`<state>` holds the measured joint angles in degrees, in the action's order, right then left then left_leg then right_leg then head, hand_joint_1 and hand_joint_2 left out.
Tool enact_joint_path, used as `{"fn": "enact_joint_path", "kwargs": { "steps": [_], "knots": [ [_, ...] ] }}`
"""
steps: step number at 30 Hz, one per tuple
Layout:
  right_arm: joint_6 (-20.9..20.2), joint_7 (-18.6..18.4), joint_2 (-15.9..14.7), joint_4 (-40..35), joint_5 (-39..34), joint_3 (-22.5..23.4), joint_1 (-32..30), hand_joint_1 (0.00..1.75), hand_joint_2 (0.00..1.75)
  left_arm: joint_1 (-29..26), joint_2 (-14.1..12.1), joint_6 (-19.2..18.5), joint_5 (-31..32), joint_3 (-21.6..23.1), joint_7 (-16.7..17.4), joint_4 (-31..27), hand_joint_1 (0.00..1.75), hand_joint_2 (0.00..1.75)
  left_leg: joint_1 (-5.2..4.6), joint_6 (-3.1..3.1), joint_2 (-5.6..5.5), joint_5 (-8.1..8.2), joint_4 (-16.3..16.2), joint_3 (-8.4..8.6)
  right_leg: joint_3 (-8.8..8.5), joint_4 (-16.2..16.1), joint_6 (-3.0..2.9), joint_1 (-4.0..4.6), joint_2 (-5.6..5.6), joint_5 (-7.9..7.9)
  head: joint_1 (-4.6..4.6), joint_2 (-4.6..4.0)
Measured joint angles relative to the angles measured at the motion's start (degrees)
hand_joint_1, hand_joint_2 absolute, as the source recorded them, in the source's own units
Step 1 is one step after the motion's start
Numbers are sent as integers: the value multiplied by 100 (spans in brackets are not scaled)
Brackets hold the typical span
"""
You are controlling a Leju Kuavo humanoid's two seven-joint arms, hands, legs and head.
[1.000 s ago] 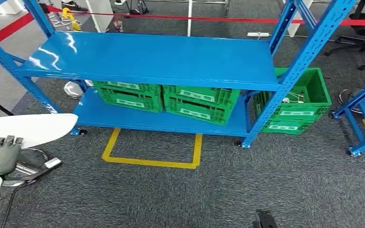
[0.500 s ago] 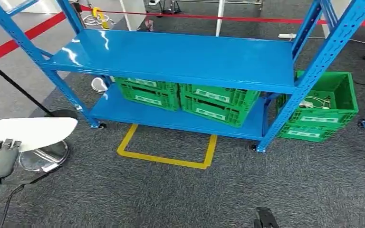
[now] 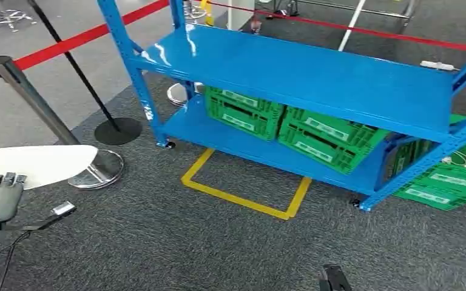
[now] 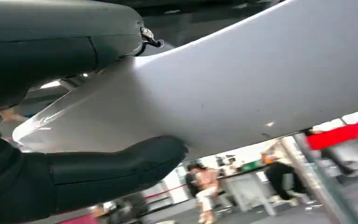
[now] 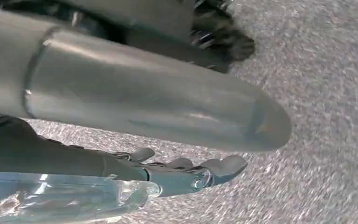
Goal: Take the parts from the cabinet and place them on the table.
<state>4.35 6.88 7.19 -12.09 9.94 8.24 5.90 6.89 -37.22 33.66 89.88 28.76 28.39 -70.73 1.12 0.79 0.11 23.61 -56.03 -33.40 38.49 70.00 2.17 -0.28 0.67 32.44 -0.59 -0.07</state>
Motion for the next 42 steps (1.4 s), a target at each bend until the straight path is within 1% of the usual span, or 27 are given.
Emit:
{"fn": "enact_joint_path", "kwargs": {
  "steps": [2, 3, 5, 6, 7, 8, 11, 12, 13, 14, 16, 17, 18, 20, 21, 22, 27, 29, 31, 32, 33, 35, 36, 37, 38, 40, 42],
  "knots": [
    [-2, 0, 0, 0, -2, 0, -27, 0, 0, -19, 22, -2, 4, 2, -18, 0, 175, 175, -24, -15, -169, -10, -4, -20, 366, 741, -13, 13, -64, 226, 4, 0],
    [-2, 2, 0, 0, -2, 0, -34, 0, 0, -29, 24, -4, 4, 5, -18, 0, 175, 175, -30, -16, -263, -11, -5, -20, 365, 707, -31, 23, -68, 131, 2, 0],
    [-4, 17, 0, 0, -7, 0, -29, 0, 0, -24, 22, -7, 4, 2, -18, 0, 175, 175, -29, -11, -453, -13, -14, -11, -30, -129, -78, 23, -141, -383, 0, 0],
    [-7, 20, 0, 0, -9, 0, -25, 0, 0, -23, 22, -7, 4, 2, -18, 0, 175, 175, -22, -4, -534, -14, -17, -2, -291, -659, -94, 14, -287, -623, 0, 0],
    [-7, 22, 0, 0, -11, 0, -23, 0, 0, -23, 22, -7, 4, 2, -18, 0, 175, 175, -14, 13, -585, -14, -19, -17, -434, -976, -113, -26, -654, -639, 2, 0],
    [-9, 26, 0, 2, -13, 0, -34, 0, 0, 5, 22, -9, 4, 0, -20, 0, 175, 175, -29, 55, -676, -25, -66, -71, -508, -1113, -96, -73, -714, -614, 19, 0],
    [-11, 26, 0, 0, -13, 2, -28, 0, 0, -39, 0, -9, 4, -4, -31, 0, 175, 175, 42, 193, -904, -108, 0, -146, -496, -1064, -146, -6, -519, -630, 9, 0],
    [-18, 28, 0, 0, -15, 2, -18, 0, 0, -56, -26, -9, 4, -4, -35, 0, 175, 175, 58, 211, -888, -84, -19, -175, -520, -1130, -201, -63, -418, -667, 11, 0],
    [-15, 35, 0, 0, -20, 7, -12, 0, 0, -48, -33, -9, 4, -9, -37, 0, 175, 175, -7, 226, -495, 43, -180, -244, -532, -1151, -233, -43, -341, -675, 33, 0],
    [-22, 39, 0, 0, -20, 7, -13, 0, 0, -7, -28, -20, 2, -15, -42, 0, 175, 175, -15, 256, -250, 257, -542, -427, -532, -1151, -249, -30, -257, -678, 63, 0],
    [-28, 39, 0, 0, -20, 7, -34, 0, 0, 15, -6, -26, 2, -17, -88, 0, 175, 175, -2, 289, -84, 656, -1472, -874, -531, -1151, -269, -11, -71, -664, 55, 0],
    [-28, 39, 0, 0, -20, 7, -37, 0, 0, -13, -4, -28, 4, -13, -110, 0, 175, 175, 4, 303, -74, 735, -1814, -1036, -529, -1150, -275, -9, 22, -659, 55, 0],
    [-28, 42, 0, 0, -20, 7, -37, 0, 0, -29, -4, -33, 4, -11, -109, 0, 175, 175, 13, 310, -73, 655, -1812, -1035, -531, -1150, -270, -10, 104, -655, 59, 0],
    [-31, 46, 0, 0, -20, 9, -25, 0, 0, -18, -11, -35, 4, -20, -112, 0, 175, 175, 29, 319, -18, 228, -1096, -653, -546, -1150, -253, -13, 268, -640, 52, 0],
    [-37, 50, 0, 0, -20, 9, -17, 0, 0, -18, -17, -39, 4, -26, -116, 0, 175, 175, 30, 327, 130, 15, -570, -346, -567, -1149, -227, -17, 331, -621, 59, 0],
    [-42, 52, 0, -2, -20, 9, -12, 0, 0, 0, -17, -44, 4, -37, -120, 0, 175, 175, 10, 347, 492, -57, -103, -44, -579, -1141, -187, 25, 397, -596, 65, 0],
    [-44, 63, 0, -2, -17, 9, -6, 0, 0, -2, -55, -52, 4, -52, -136, -2, 175, 175, -24, 83, 116, -98, 3, -97, -621, -1156, -21, 18, 642, -536, 61, 0],
    [-44, 68, 0, 0, -17, 9, 2, 0, 0, 20, -70, -57, 0, -76, -136, -4, 175, 175, -14, 18, 10, -101, 2, -99, -413, -658, -2, -10, 100, -207, 33, 0],
    [-44, 64, 0, 0, -17, 9, -22, 0, 0, 31, -59, -57, 2, -81, -136, -4, 175, 175, -29, -9, -126, -101, 1, -106, 56, 354, -10, 5, -59, 228, 24, 0],
    [-44, 59, 0, 0, -17, 9, -38, 0, 0, 25, -57, -59, 4, -79, -136, -4, 175, 175, -42, -14, -204, -101, 1, -107, 232, 682, -20, 10, -65, 310, 31, 0],
    [-44, 57, 0, 0, -17, 9, -50, 0, 0, 25, -55, -59, 4, -76, -138, -4, 175, 175, -50, -17, -289, -103, -1, -106, 266, 698, -31, 15, -67, 233, 30, 0],
    [-55, 57, 0, 0, -17, 9, -48, 0, 0, 35, -57, -68, 4, -101, -309, -4, 175, 175, -49, -9, -458, -108, -8, -100, -39, -7, -72, 15, -116, -234, 31, 0],
    [-66, 57, 0, 0, -15, 9, -41, 0, 0, 35, -55, -79, 4, -157, -508, -4, 175, 175, -39, 2, -544, -110, -15, -96, -335, -617, -88, 4, -251, -526, 30, 0],
    [-77, 59, 0, 0, -15, 9, -36, 0, 0, 34, -44, -98, 4, -221, -698, -7, 175, 175, -29, 22, -606, -113, -20, -104, -501, -997, -97, -23, -519, -578, 28, 0],
    [-90, 63, 0, 0, -17, 9, -38, 0, 0, 49, -26, -138, 4, -332, -965, -13, 175, 175, -51, 61, -678, -121, -65, -141, -533, -1090, -76, -45, -585, -542, 39, 0],
    [-96, 66, 0, 0, -17, 9, -22, 0, 0, 21, 22, -199, -15, -593, -1463, -35, 175, 175, -7, 136, -797, -170, -27, -193, -568, -1052, -102, 3, -451, -554, 37, 0],
    [-101, 70, 0, 0, -15, 11, -15, 0, 0, -13, 31, -265, -44, -855, -1723, -52, 175, 175, 17, 203, -860, -190, -10, -221, -586, -1112, -201, -20, -305, -614, 37, 0]
  ]
}}
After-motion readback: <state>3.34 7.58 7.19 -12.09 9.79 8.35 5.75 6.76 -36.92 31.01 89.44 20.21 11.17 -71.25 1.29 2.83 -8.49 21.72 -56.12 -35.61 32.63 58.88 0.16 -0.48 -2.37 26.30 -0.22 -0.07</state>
